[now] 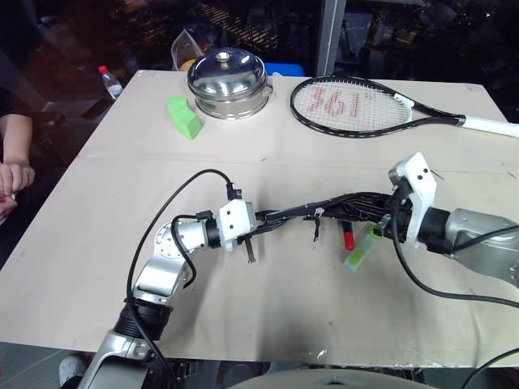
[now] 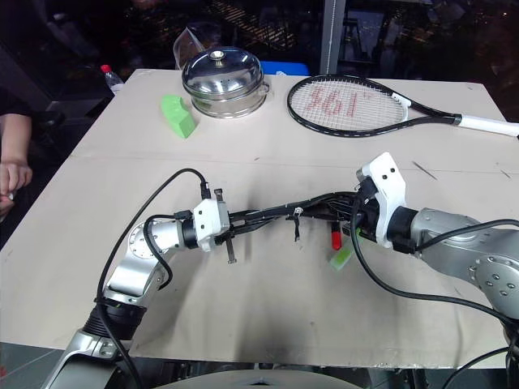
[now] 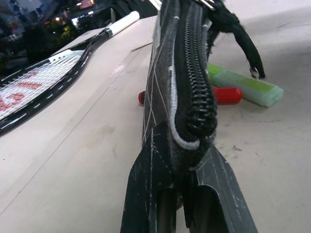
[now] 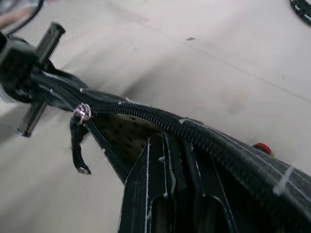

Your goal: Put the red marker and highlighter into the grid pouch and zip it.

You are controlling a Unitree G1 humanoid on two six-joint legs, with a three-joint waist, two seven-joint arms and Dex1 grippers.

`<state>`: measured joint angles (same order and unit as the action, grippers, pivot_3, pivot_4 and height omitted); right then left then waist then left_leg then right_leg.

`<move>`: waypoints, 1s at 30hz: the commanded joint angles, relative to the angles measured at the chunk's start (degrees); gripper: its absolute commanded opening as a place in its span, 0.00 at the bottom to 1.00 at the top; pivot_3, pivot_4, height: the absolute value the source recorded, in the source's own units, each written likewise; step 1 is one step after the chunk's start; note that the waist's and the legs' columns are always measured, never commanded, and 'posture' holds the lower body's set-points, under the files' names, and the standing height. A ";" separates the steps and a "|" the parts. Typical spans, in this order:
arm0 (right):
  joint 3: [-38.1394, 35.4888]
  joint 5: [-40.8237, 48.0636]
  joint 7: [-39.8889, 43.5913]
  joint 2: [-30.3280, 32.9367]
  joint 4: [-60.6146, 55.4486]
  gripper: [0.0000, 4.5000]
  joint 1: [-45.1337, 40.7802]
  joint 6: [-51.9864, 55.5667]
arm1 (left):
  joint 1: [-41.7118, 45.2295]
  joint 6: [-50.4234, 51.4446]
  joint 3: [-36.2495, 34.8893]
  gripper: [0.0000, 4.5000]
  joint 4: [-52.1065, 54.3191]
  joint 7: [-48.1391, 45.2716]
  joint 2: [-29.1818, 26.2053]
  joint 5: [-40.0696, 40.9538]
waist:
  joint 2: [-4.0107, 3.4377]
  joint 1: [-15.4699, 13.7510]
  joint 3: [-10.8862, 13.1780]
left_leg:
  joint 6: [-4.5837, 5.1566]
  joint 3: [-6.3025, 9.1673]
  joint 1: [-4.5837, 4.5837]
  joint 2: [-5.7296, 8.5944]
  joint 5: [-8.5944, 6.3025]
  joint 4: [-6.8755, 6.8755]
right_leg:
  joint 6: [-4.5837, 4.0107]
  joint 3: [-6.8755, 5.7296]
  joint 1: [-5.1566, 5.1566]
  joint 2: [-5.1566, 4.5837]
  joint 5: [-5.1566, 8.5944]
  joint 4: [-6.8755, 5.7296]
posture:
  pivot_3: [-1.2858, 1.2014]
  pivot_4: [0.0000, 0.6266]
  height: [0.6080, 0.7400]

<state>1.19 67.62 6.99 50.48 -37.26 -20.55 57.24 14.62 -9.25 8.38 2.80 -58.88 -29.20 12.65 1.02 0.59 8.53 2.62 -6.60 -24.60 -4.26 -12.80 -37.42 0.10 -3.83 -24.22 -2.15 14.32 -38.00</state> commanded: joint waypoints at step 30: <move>36.29 -87.87 28.37 -12.00 27.88 0.99 -23.35 -43.37 | 10.35 3.73 0.05 0.00 -4.87 7.98 -3.36 -8.41 | -0.03 0.06 -0.02 | -0.31 -0.40 0.04 0.01 0.19 -0.12 | -0.09 0.02 -0.23 0.02 -0.05 -0.39 | 0.52 0.24 1.00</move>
<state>39.97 -18.74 35.62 38.82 -9.14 -43.68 15.37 24.24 -6.52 8.43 -4.13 -51.93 -32.73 4.81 0.99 0.65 8.51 2.30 -7.02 -24.57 -4.25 -12.61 -37.54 0.01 -3.80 -24.48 -2.13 14.28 -38.42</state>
